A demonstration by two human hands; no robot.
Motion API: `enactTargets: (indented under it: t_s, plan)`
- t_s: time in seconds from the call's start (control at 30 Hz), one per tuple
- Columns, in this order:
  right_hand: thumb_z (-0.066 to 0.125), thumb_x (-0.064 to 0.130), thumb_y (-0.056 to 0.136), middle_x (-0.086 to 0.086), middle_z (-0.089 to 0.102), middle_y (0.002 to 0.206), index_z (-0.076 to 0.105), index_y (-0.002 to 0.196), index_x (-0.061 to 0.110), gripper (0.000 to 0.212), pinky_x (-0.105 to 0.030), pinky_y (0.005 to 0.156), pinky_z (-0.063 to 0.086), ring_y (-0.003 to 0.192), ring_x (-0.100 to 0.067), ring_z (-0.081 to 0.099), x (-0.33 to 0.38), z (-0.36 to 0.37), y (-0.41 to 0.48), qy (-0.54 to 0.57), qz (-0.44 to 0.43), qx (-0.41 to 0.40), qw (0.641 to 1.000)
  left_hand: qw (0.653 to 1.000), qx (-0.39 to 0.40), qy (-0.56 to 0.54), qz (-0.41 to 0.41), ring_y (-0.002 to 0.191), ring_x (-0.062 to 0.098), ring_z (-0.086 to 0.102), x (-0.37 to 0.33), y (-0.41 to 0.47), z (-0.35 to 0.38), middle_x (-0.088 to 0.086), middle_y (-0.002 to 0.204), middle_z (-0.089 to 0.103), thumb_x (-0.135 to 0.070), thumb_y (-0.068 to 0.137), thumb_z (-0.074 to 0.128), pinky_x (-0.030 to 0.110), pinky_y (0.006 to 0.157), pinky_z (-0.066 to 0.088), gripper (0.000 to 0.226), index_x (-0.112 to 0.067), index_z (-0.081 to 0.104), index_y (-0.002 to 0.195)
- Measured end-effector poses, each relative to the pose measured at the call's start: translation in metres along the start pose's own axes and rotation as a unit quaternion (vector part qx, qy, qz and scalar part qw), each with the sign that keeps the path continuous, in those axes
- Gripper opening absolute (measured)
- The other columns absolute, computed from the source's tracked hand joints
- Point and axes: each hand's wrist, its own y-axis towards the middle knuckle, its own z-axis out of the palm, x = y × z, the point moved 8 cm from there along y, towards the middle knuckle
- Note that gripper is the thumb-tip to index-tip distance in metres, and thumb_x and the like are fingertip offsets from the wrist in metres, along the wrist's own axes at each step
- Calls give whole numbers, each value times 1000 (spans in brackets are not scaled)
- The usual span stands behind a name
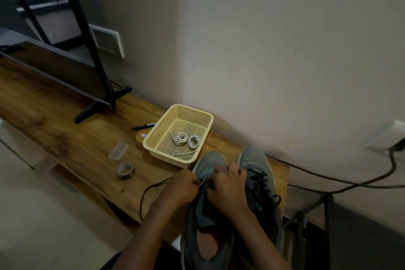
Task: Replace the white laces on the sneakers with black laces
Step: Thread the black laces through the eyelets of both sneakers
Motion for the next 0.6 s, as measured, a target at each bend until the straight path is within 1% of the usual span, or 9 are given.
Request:
enactTargets:
  t_s: [0.07, 0.17, 0.23, 0.3, 0.37, 0.43, 0.5, 0.53, 0.6]
  plan:
    - [48, 18, 89, -1, 56, 106, 69, 90, 13, 22, -37, 90, 23, 107, -25, 38, 3, 0, 0, 4, -8, -14, 1000, 1000, 1, 13, 6, 97, 24, 65, 0, 0, 0, 14, 106, 70, -10, 90, 54, 37, 88, 52, 23, -4, 72, 104]
    - [49, 20, 90, -1, 57, 104, 70, 90, 12, 22, -36, 89, 21, 107, -25, 39, 5, -1, 0, 23, -12, -25, 999, 1000, 2, 20, 6, 91, 27, 67, 2, 2, -1, 17, 100, 70, -17, 89, 57, 41, 83, 54, 19, -3, 71, 91]
    - [50, 24, 91, 2, 55, 110, 70, 95, 16, 22, -36, 93, 19, 110, -22, 37, 2, 1, 2, 33, -8, -2, 999, 1000, -11, -10, -3, 83, 29, 68, 5, 2, -5, 18, 91, 70, -20, 92, 57, 41, 76, 56, 24, -1, 71, 92]
    - [53, 27, 90, 6, 51, 117, 69, 102, 24, 21, -38, 97, 17, 114, -20, 34, -10, -2, 2, 69, 18, 12, 997, 998, -35, -40, -13, 78, 25, 68, 7, 1, -11, 12, 86, 71, -20, 94, 56, 40, 74, 58, 21, -6, 72, 92]
    - [54, 28, 90, 9, 51, 119, 68, 103, 28, 19, -36, 96, 17, 115, -18, 33, -31, -18, 2, 92, 63, -12, 994, 998, -65, -23, -7, 82, 18, 67, 8, 1, -17, 5, 90, 72, -21, 92, 59, 38, 79, 56, 15, -16, 73, 90]
    - [55, 32, 89, 12, 53, 112, 68, 94, 29, 15, -35, 95, 19, 111, -16, 35, -50, -37, -3, 74, 102, -46, 991, 997, -70, -14, -5, 85, 16, 67, 8, 2, -18, 0, 93, 71, -22, 89, 64, 34, 78, 56, 10, -26, 69, 81]
    - [56, 43, 86, 15, 50, 101, 67, 84, 30, 16, -37, 100, 19, 110, -16, 36, -57, -43, -9, 44, 106, -42, 993, 999, -50, -12, -4, 86, 15, 67, 6, 5, -13, -2, 94, 70, -21, 87, 66, 29, 72, 54, 20, -32, 62, 70]
    - [56, 49, 85, 16, 48, 98, 65, 78, 31, 21, -40, 105, 16, 110, -15, 36, -54, -41, -12, 37, 98, -33, 994, 999, -44, -4, -3, 86, 14, 66, 4, 6, -11, -2, 93, 69, -21, 86, 67, 27, 72, 53, 22, -32, 61, 67]
    - [56, 60, 77, 16, 53, 94, 64, 65, 30, 34, -48, 109, 8, 108, -17, 41, -42, -32, -20, 16, 81, -26, 996, 999, -44, 3, -9, 84, 13, 63, 0, 5, -10, -2, 90, 69, -21, 86, 67, 27, 74, 49, 18, -27, 63, 69]
